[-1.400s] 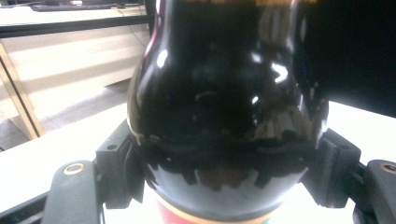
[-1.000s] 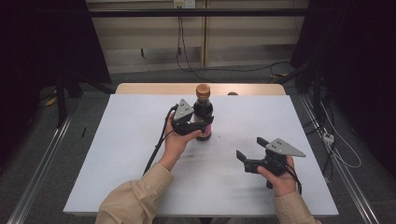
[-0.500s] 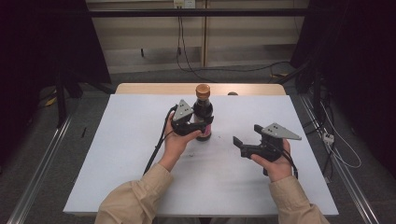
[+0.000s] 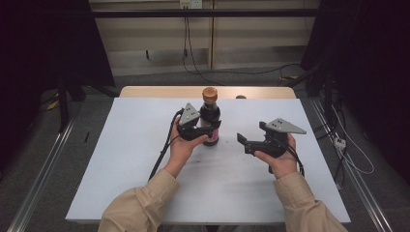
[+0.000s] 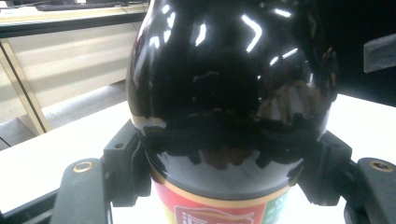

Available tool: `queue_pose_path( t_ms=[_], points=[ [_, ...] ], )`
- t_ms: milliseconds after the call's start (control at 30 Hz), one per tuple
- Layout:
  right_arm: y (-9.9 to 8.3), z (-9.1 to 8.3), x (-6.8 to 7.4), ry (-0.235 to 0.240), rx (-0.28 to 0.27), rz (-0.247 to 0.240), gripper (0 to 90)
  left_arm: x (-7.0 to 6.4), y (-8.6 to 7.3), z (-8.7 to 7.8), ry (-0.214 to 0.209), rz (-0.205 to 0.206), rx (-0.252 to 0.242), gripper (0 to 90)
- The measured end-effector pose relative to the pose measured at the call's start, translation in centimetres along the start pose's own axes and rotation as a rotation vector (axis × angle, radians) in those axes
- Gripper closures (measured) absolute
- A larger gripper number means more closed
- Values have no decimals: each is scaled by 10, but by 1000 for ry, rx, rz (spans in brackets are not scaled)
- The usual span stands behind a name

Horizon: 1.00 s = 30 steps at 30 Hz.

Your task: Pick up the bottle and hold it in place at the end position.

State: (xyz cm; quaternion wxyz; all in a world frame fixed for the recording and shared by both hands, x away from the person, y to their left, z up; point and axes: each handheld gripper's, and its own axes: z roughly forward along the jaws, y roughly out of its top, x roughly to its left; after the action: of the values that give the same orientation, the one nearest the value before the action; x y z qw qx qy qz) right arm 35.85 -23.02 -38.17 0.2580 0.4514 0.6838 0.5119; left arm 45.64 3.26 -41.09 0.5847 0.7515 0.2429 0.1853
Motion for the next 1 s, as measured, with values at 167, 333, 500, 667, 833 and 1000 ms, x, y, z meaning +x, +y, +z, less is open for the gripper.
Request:
queue_pose_path(
  t_ms=[167, 333, 500, 667, 833, 1000],
  points=[
    [12, 5, 1, 13, -6, 0, 82, 0, 0, 0, 0, 1, 1, 296],
    [24, 11, 5, 45, -4, 13, 178, 1, 1, -1, -4, 4, 9, 296],
    [38, 17, 11, 62, -4, -20, 326, 1, 1, -1, -5, 2, 8, 296],
    [50, 22, 15, 75, -3, -50, 457, 2, 0, -1, -12, 6, 6, 298],
    [56, 25, 18, 79, -2, -54, 580, 4, 1, 0, -35, 14, 13, 302],
    [60, 29, 19, 77, 18, 4, 648, 4, 2, 0, -39, 21, 20, 302]
  ],
)
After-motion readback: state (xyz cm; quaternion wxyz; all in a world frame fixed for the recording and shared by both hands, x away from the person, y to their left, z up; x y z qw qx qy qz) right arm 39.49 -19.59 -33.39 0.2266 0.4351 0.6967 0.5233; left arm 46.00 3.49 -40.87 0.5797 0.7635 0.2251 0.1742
